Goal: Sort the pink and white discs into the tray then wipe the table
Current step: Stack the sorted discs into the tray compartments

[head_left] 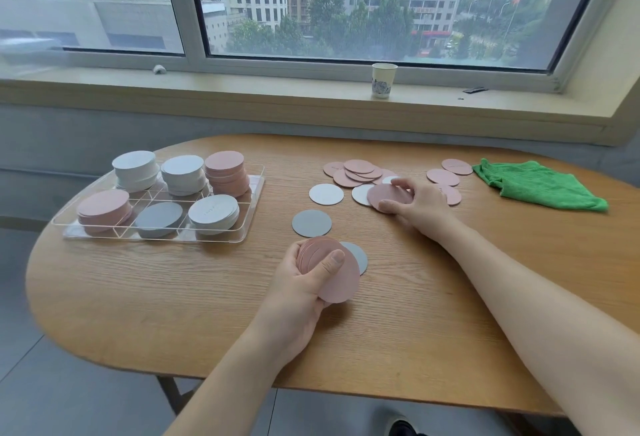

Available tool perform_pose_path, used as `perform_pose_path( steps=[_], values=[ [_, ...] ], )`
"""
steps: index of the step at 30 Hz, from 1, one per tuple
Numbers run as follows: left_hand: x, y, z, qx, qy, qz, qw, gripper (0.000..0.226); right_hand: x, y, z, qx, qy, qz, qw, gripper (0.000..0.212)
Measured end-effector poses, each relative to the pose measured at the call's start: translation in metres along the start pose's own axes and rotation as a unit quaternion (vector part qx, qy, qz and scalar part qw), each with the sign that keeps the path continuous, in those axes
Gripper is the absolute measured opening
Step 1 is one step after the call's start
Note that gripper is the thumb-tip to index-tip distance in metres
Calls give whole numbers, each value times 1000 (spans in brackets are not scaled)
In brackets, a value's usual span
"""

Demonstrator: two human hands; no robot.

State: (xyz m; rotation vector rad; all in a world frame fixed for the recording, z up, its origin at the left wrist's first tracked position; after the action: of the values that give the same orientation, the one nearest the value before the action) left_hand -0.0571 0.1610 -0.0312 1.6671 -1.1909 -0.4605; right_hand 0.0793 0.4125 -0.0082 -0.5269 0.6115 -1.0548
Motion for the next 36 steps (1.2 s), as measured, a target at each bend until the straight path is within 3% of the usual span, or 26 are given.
perform_pose_path(
  steps=[6,13,20,25,32,36],
  values=[
    [2,1,0,6,4,2,1000,56,11,-2,8,-80,60,43,994,55],
    [5,4,0,36,15,-11,999,55,48,-10,15,-239,54,39,969,37],
    [7,4,4,76,38,-27,996,58,112,-48,3,-392,-53,19,918,48],
    [12,5,5,111,41,-37,992,63,142,-73,-15,-407,-89,26,909,35],
    [14,4,8,151,23,-17,988,27,152,-86,-30,-373,-58,38,925,34],
    [19,7,5,137,8,-28,990,47,159,-94,-38,-364,-61,42,928,36]
  ],
)
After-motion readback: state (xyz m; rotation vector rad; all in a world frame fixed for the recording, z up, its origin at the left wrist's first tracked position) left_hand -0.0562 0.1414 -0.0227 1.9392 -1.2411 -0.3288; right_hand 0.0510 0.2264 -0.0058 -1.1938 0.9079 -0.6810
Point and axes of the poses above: each hand's wrist, its own x-axis away from the middle knuckle, its own z-axis out of the back of the hand, y = z × x, the point moved 5 cm from there along -x, towards the middle knuckle, and after that the axes turned 4 degrees about y, right-handed, at the moved point
